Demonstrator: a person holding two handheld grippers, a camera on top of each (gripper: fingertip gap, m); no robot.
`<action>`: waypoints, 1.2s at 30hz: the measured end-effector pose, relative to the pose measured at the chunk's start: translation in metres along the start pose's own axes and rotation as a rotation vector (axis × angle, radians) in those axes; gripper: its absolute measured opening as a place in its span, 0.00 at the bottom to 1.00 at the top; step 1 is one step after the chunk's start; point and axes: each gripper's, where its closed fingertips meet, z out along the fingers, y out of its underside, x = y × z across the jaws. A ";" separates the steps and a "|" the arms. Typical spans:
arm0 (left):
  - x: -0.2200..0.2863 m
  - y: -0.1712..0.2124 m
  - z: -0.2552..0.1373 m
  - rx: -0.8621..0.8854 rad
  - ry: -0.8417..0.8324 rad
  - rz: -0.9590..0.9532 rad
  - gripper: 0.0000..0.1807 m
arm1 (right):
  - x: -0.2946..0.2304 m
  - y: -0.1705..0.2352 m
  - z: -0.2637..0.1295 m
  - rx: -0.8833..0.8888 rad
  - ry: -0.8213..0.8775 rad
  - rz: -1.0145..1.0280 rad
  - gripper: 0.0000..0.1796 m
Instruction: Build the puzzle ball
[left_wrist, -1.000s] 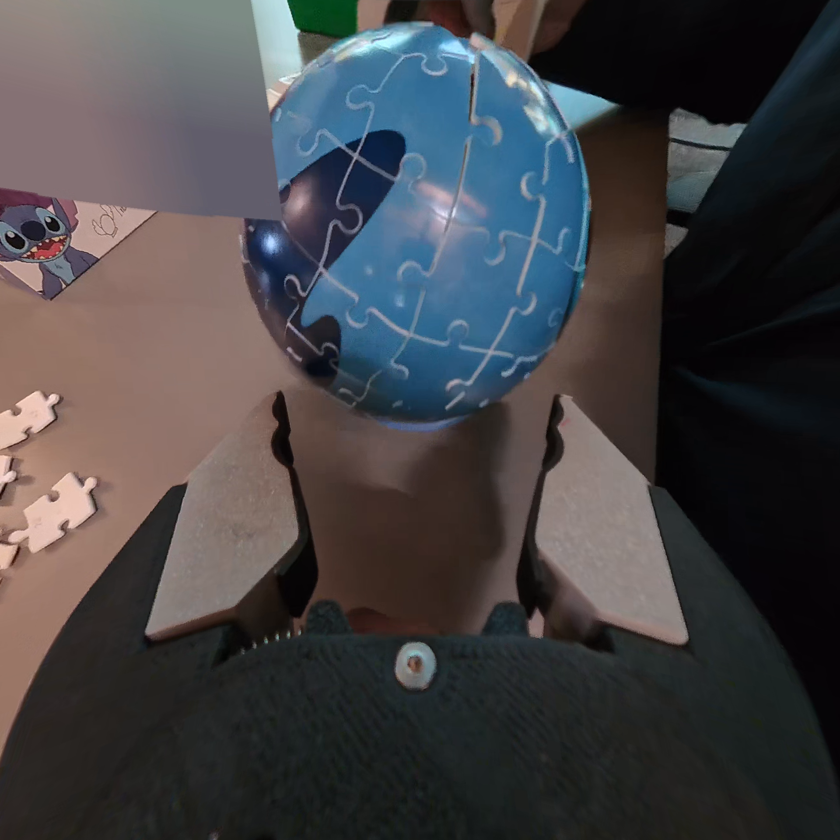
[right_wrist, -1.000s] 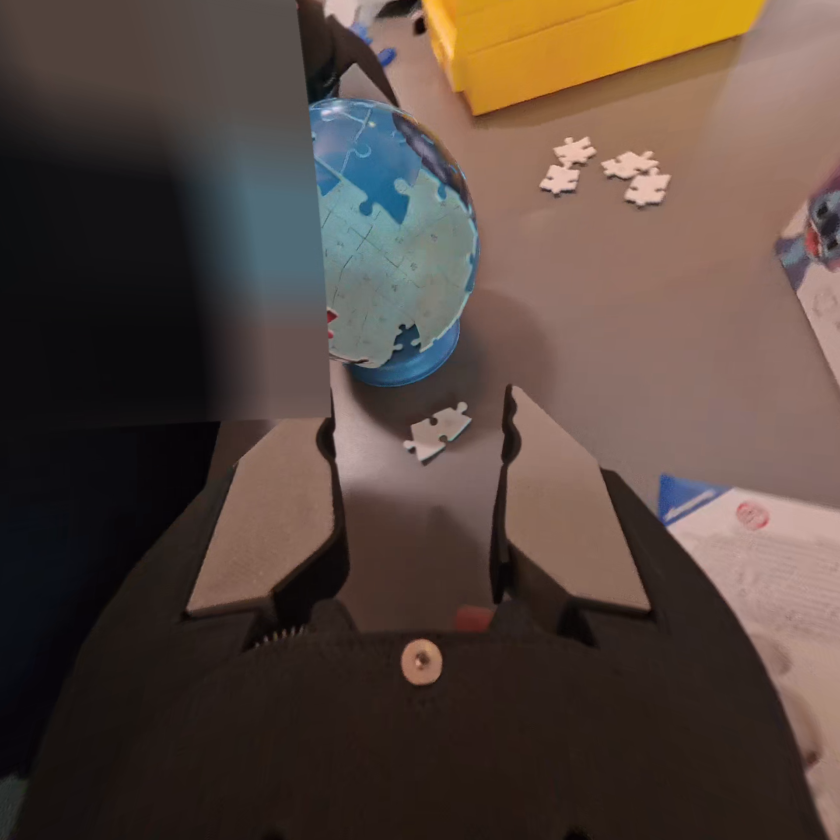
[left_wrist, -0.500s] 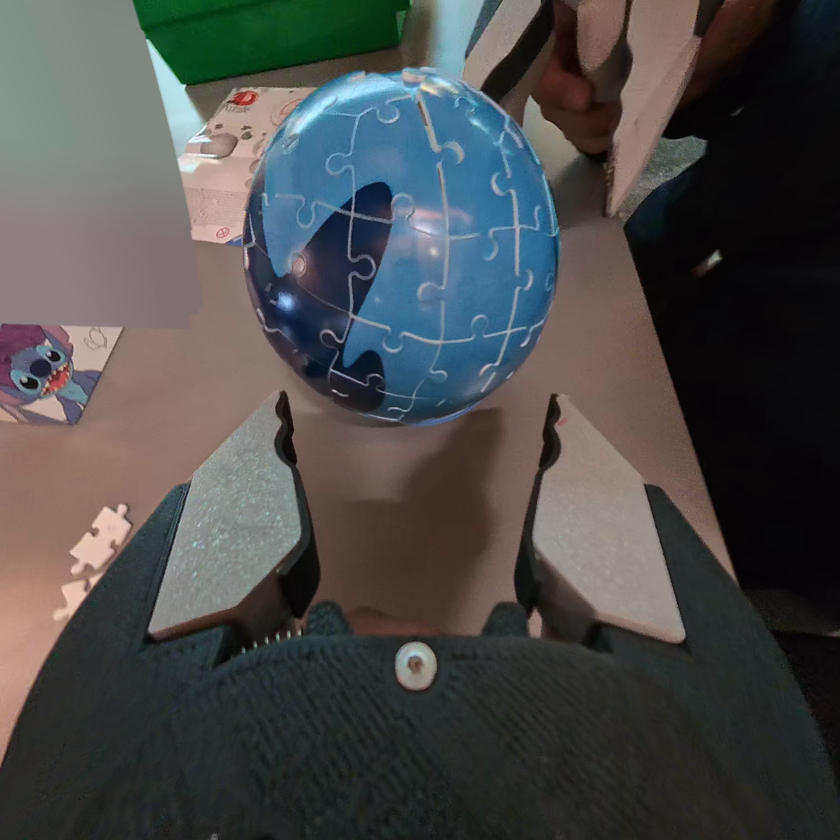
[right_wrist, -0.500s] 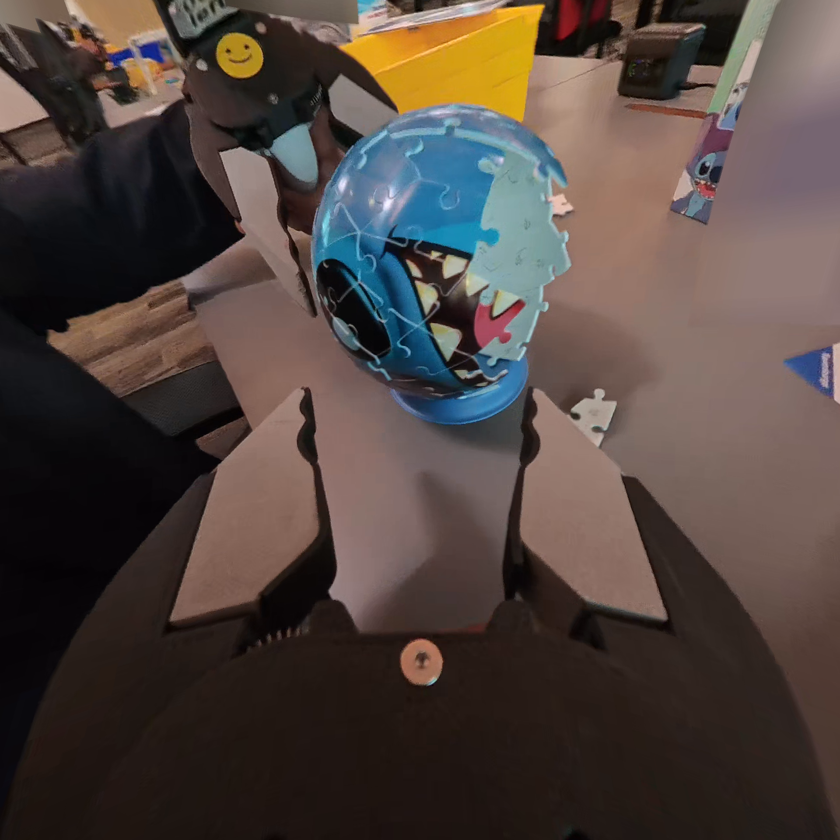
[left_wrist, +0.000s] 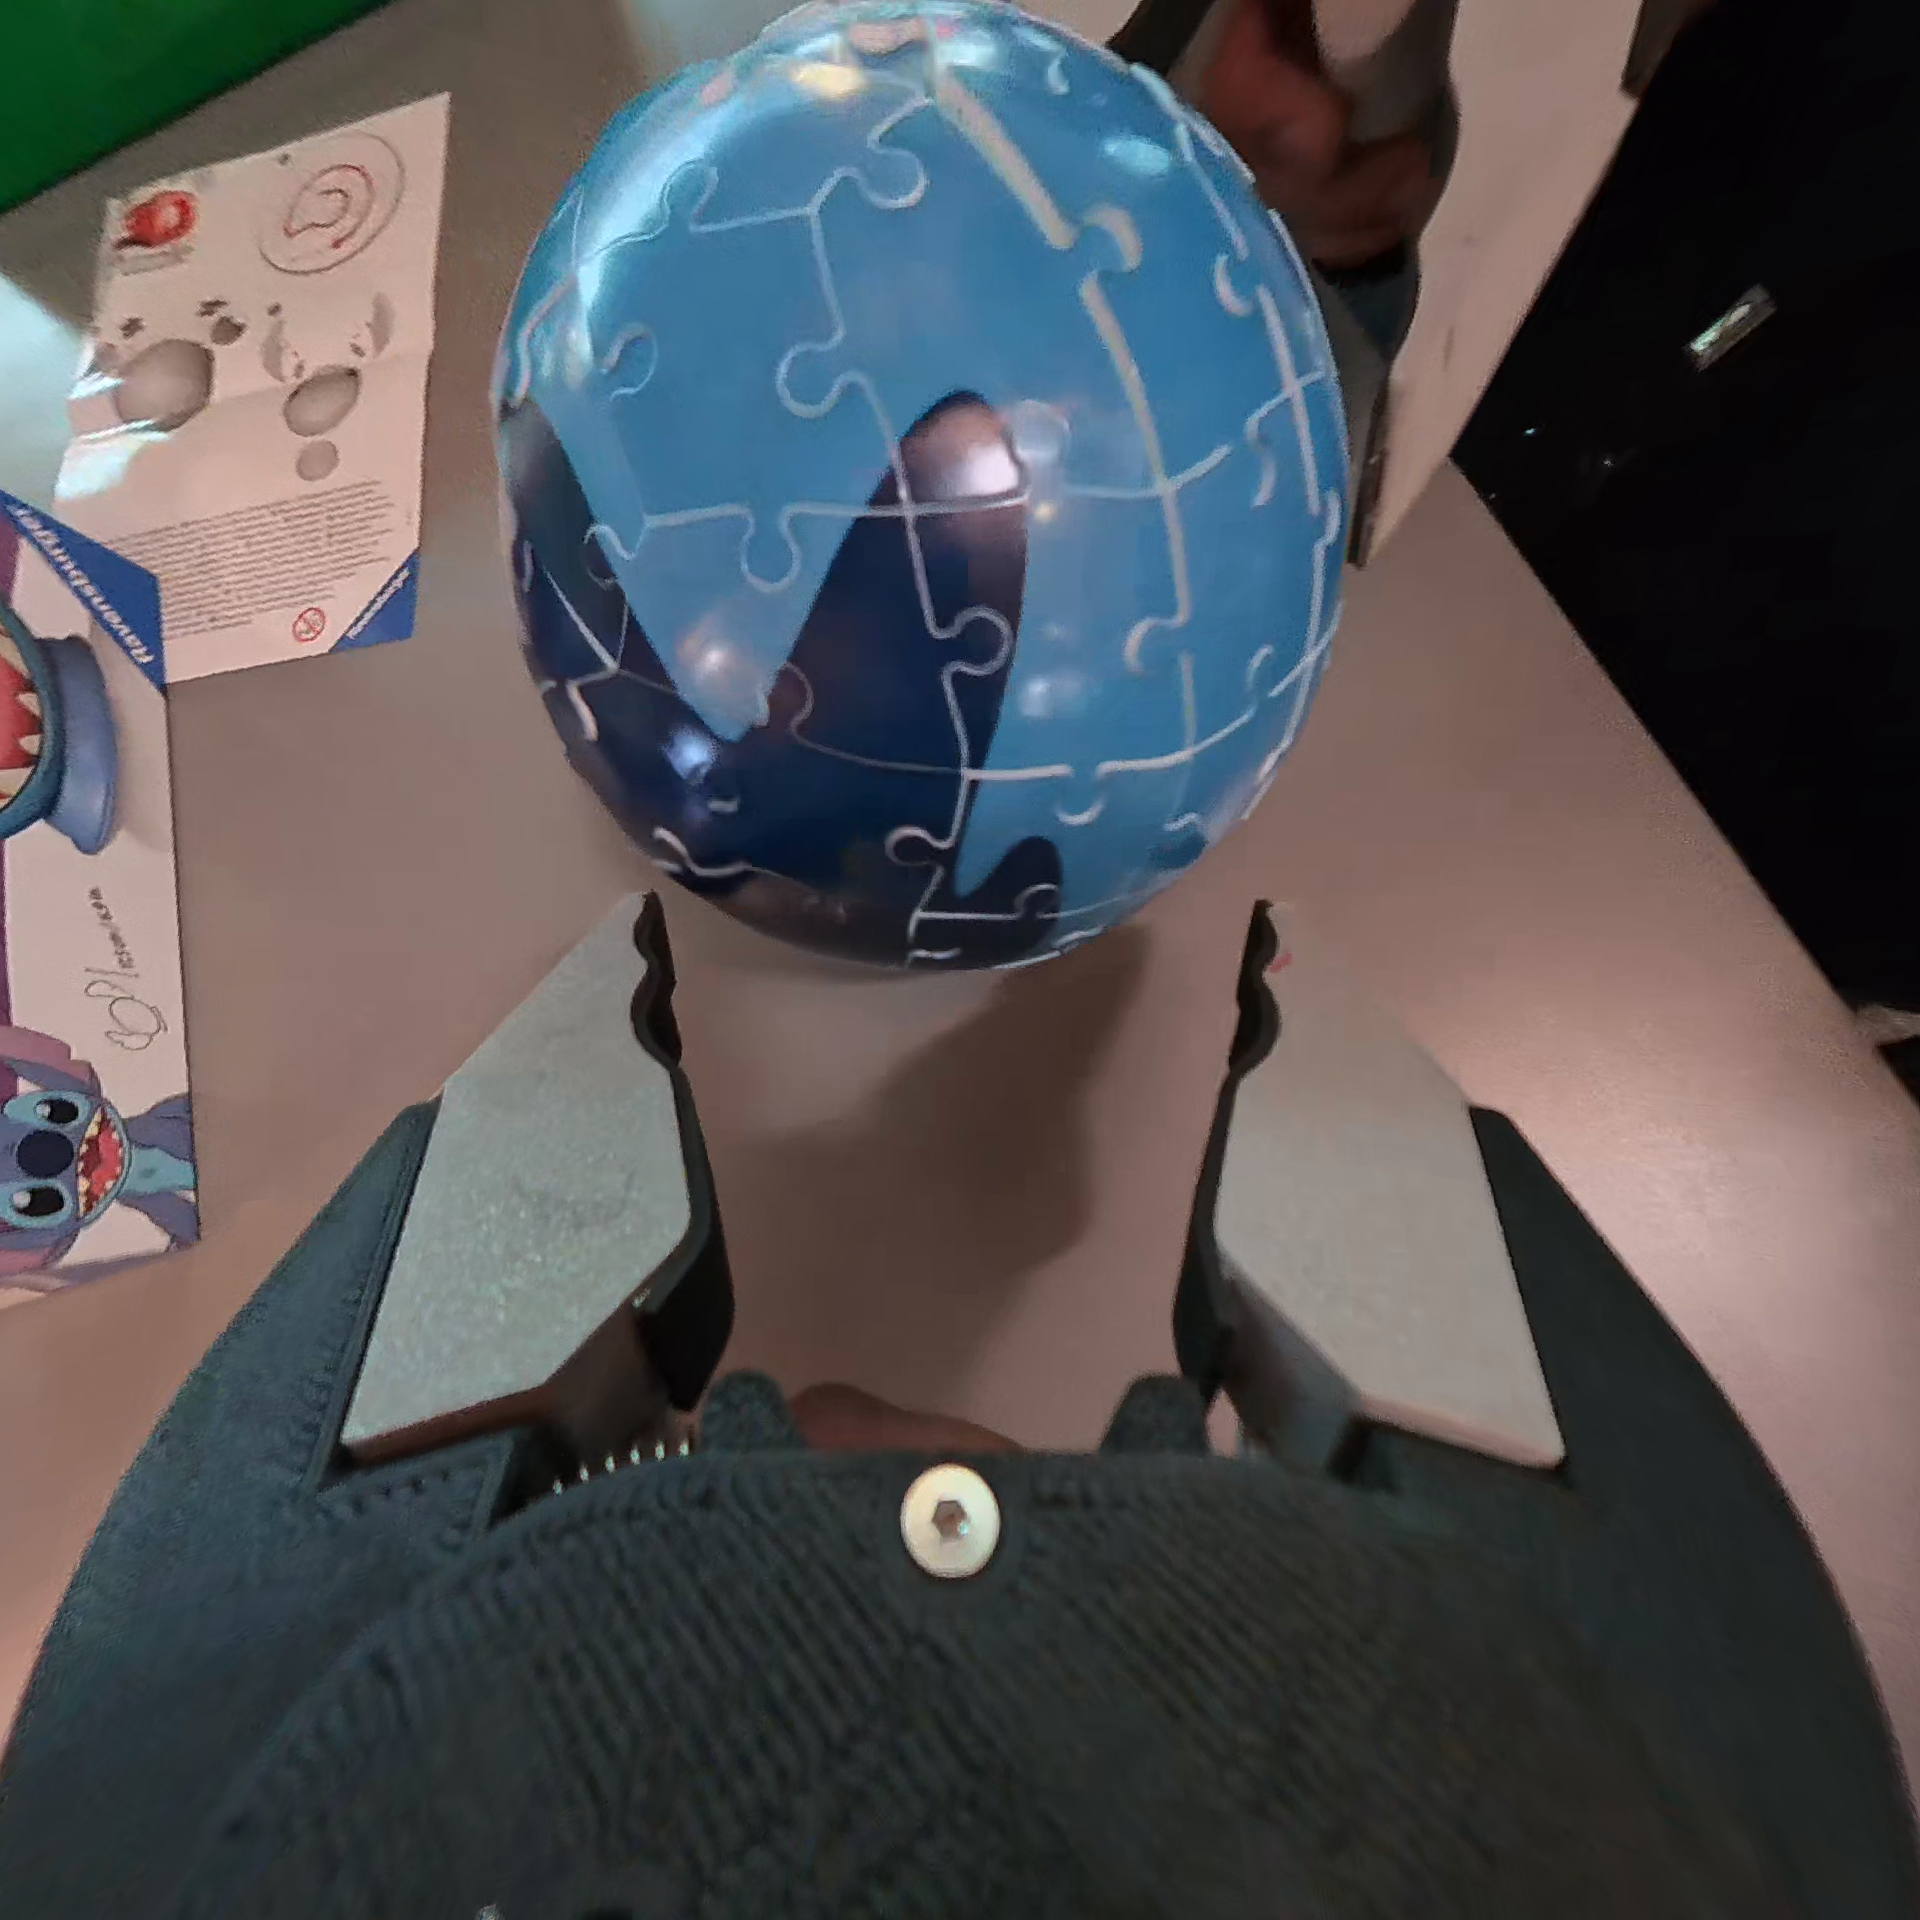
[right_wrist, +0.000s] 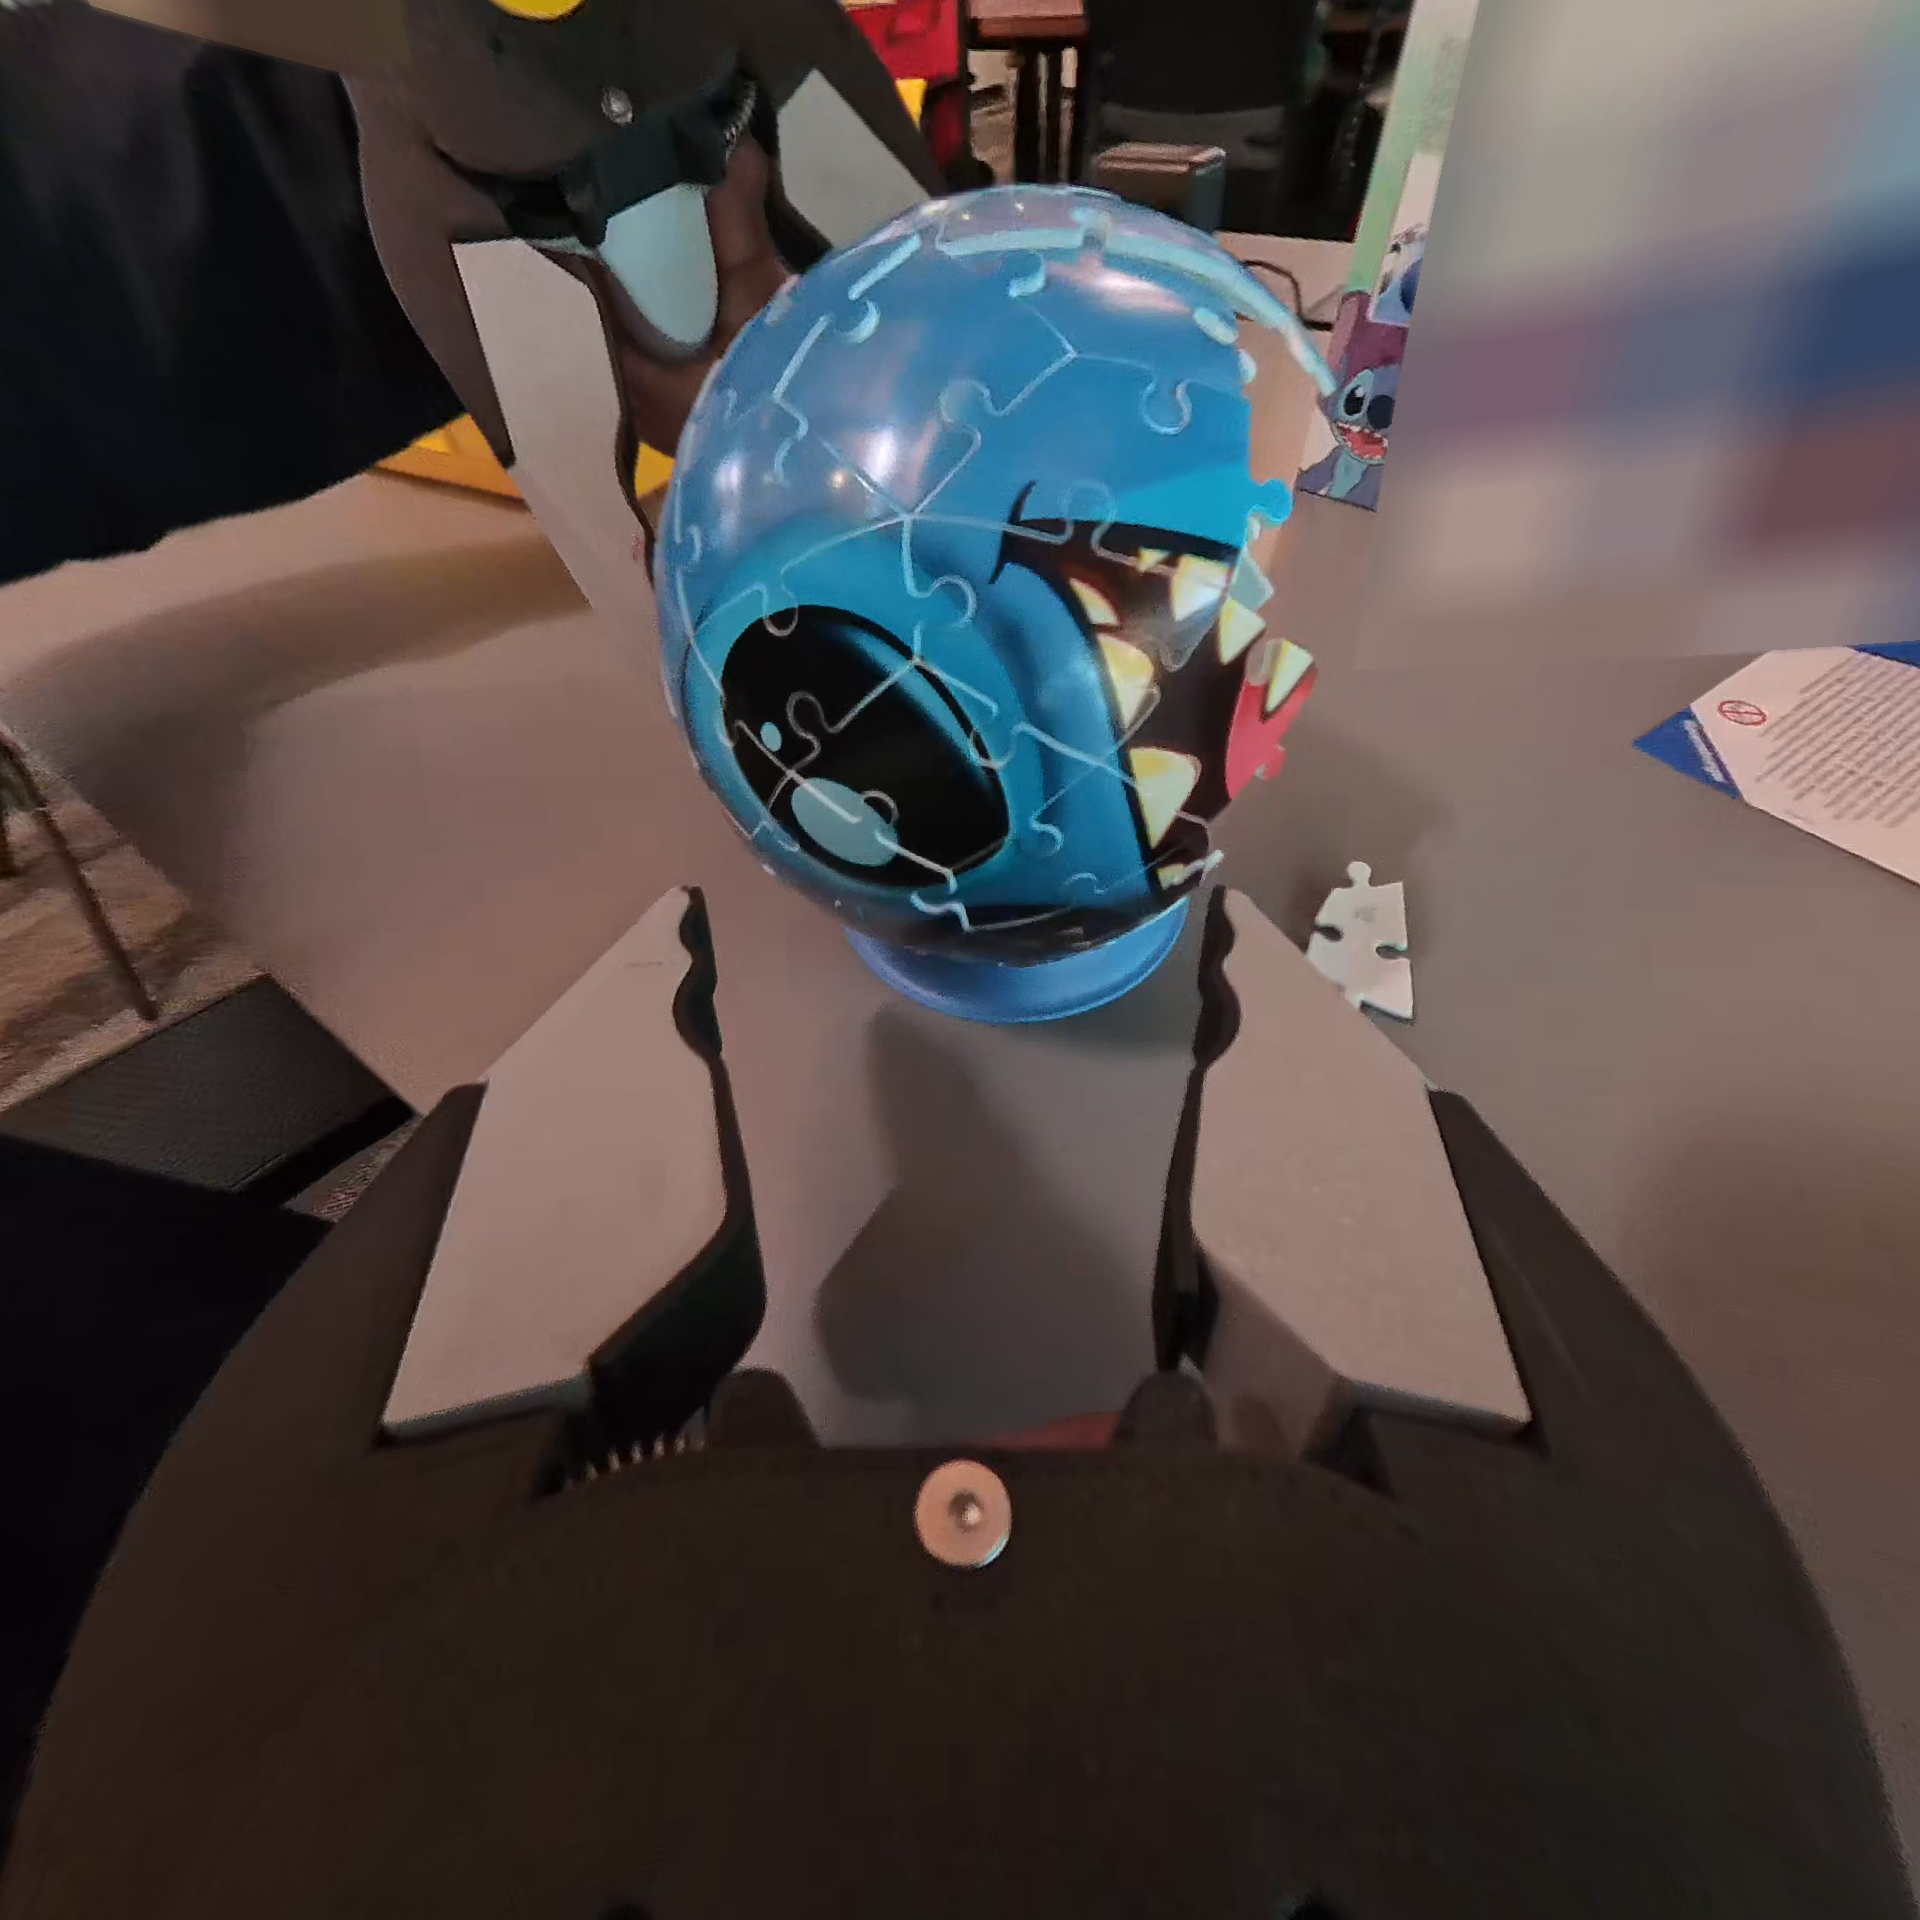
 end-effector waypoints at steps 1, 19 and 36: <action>-0.001 -0.001 0.001 0.000 0.022 0.013 0.59 | 0.001 0.001 0.002 -0.014 0.019 -0.002 0.51; -0.004 -0.002 0.018 -0.078 0.152 0.091 0.63 | 0.001 0.000 0.013 -0.065 0.001 0.091 0.51; 0.001 -0.011 -0.005 -0.204 0.246 0.027 0.63 | -0.014 -0.012 0.015 -0.060 -0.162 0.293 0.53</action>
